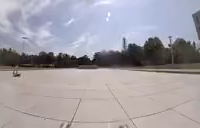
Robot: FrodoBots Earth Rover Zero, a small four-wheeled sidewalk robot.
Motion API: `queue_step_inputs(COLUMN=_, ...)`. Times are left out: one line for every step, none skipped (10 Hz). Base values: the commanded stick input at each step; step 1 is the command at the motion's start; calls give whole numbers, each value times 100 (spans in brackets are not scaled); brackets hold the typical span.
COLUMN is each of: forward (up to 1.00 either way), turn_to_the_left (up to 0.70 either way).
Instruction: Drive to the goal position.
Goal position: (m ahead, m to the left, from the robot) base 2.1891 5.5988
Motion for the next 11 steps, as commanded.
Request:
queue_step_inputs(forward=70, turn_to_the_left=0)
queue_step_inputs(forward=70, turn_to_the_left=0)
queue_step_inputs(forward=70, turn_to_the_left=0)
queue_step_inputs(forward=70, turn_to_the_left=0)
queue_step_inputs(forward=70, turn_to_the_left=0)
queue_step_inputs(forward=70, turn_to_the_left=0)
queue_step_inputs(forward=70, turn_to_the_left=0)
queue_step_inputs(forward=70, turn_to_the_left=0)
queue_step_inputs(forward=70, turn_to_the_left=0)
queue_step_inputs(forward=70, turn_to_the_left=0)
queue_step_inputs(forward=70, turn_to_the_left=0)
